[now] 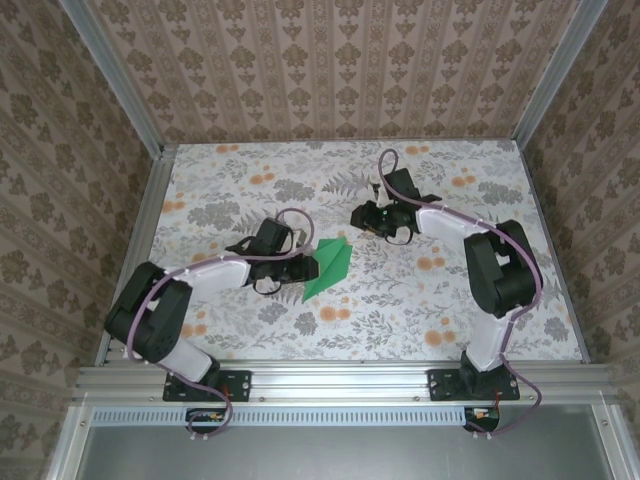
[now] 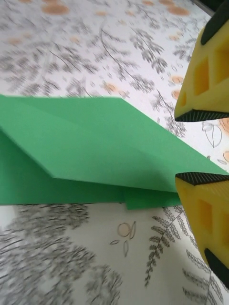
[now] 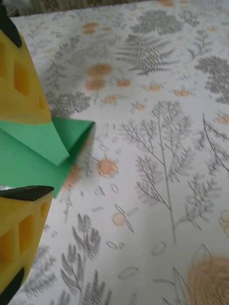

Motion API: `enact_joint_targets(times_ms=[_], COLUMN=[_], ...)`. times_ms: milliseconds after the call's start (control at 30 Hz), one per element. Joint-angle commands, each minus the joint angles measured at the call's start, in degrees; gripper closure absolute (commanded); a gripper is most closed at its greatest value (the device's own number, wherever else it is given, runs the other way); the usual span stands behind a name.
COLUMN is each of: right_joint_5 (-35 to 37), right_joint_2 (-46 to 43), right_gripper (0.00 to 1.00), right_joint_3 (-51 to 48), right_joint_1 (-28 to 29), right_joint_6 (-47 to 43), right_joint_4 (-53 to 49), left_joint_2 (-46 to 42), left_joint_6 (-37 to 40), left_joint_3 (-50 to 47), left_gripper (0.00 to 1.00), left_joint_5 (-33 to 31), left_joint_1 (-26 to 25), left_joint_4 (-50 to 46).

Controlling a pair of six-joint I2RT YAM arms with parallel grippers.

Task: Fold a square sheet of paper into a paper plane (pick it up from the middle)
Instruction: Fourth fold the wing at the center of the table, then pick up the paper from the center of the table.

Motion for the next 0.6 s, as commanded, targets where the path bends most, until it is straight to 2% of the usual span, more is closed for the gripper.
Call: enact_joint_targets(times_ms=[0,200,400,567], right_joint_5=[-2.1,-3.1,-3.8,-1.4], right_joint_2=[-2.0,-0.8,3.0,4.6], right_gripper=[0.55,0.5,0.51,0.52], right_joint_3=[-4.4,-6.7,-5.2,-3.6], right_joint_1=[2.2,5.8,7.8,8.6], right_joint_6=[3.4,6.5,8.7,9.2], right_joint_4=[4.2,7.6,8.8,6.5], left_joint_2=[-3.4,-3.6,-2.6,-2.0], left_joint_6=[-1.5,-3.4,-4.6,-5.0], left_joint_3=[0.6,-2.0,-2.9,-3.0], left_gripper=[0.59,0.52,0.48,0.43], left_joint_5=[-2.3,0.6,2.4,2.6], left_joint_1=[2.0,5.5,7.2,7.7], left_joint_4=[-0.5,1.7,2.6,2.9])
